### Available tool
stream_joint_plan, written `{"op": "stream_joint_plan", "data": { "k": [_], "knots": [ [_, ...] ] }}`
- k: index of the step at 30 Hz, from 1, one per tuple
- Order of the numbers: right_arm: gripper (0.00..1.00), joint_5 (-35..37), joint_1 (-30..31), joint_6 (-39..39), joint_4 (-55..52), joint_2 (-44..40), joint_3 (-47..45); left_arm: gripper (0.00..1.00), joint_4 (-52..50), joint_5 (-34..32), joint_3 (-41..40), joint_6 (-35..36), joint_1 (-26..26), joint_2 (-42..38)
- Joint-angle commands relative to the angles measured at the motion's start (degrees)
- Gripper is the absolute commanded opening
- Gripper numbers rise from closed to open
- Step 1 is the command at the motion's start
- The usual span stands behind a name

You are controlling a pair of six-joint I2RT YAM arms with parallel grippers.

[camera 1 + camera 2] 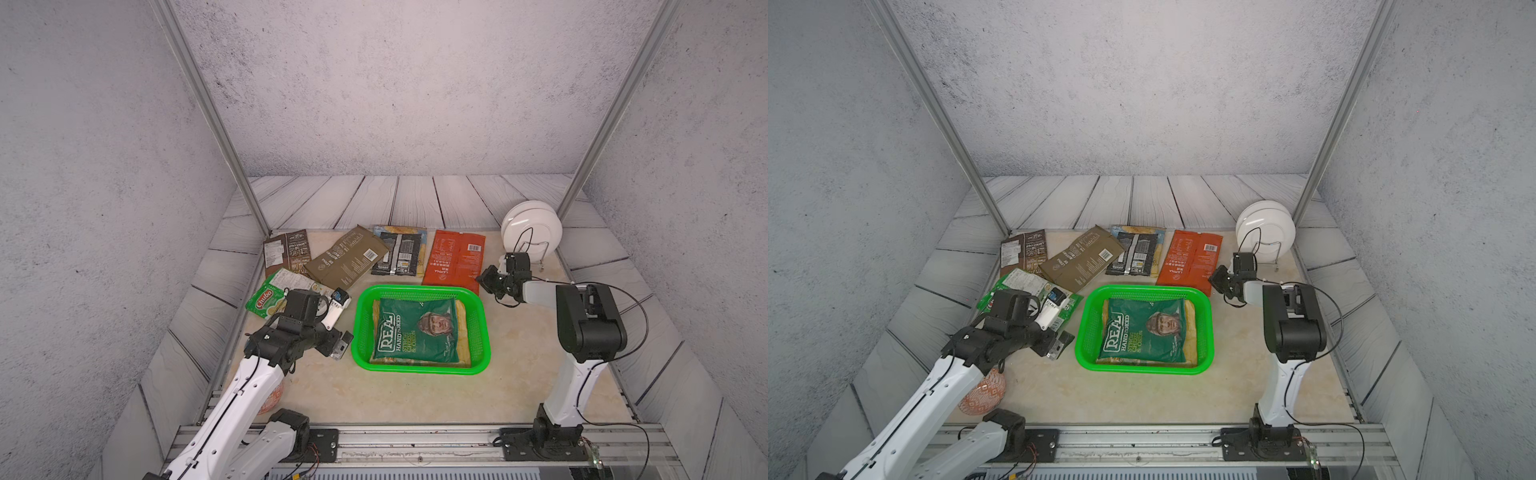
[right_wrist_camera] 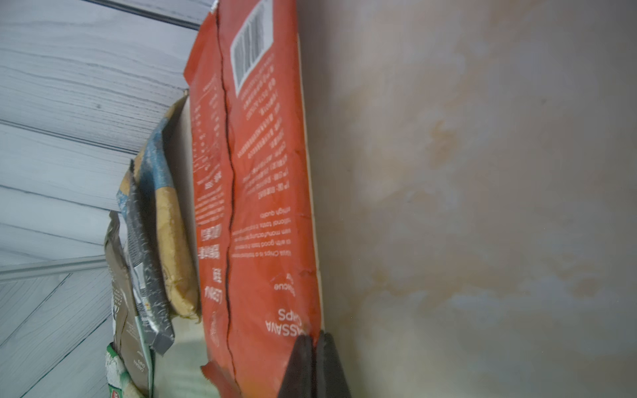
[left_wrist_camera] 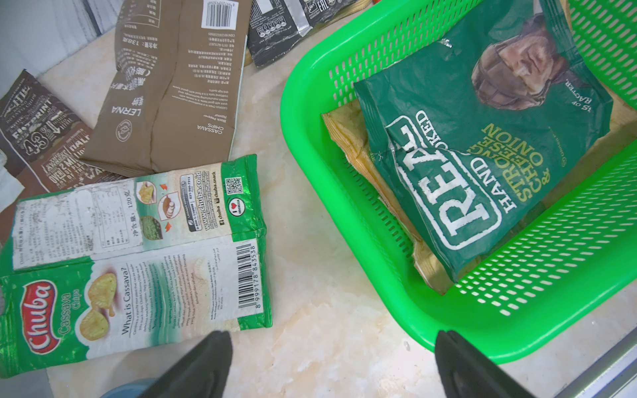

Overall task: Put the potato chips into the basket
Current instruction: Pick up the potato chip from the center of the board.

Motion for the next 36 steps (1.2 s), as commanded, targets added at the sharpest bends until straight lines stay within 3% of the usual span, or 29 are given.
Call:
{"op": "stream_joint_plan", "data": {
  "k": [1, 30, 36],
  "knots": [
    [0.0, 1.0, 0.3, -4.5, -3.0, -9.1, -0.3, 0.98, -0.4, 0.4, -0.8, 0.1, 0.4, -0.3],
    [0.0, -10.3, 0.7, -8.2, -14.5, -33.0, 9.3, 0.98, 0.1, 0.2, -0.5, 0.6, 0.4, 0.3],
    [0.0, -11.3, 3.0, -6.7, -16.1, -39.1, 9.0, 0.98, -4.2, 2.4, 5.4, 3.2, 0.3, 1.9]
  ]
}}
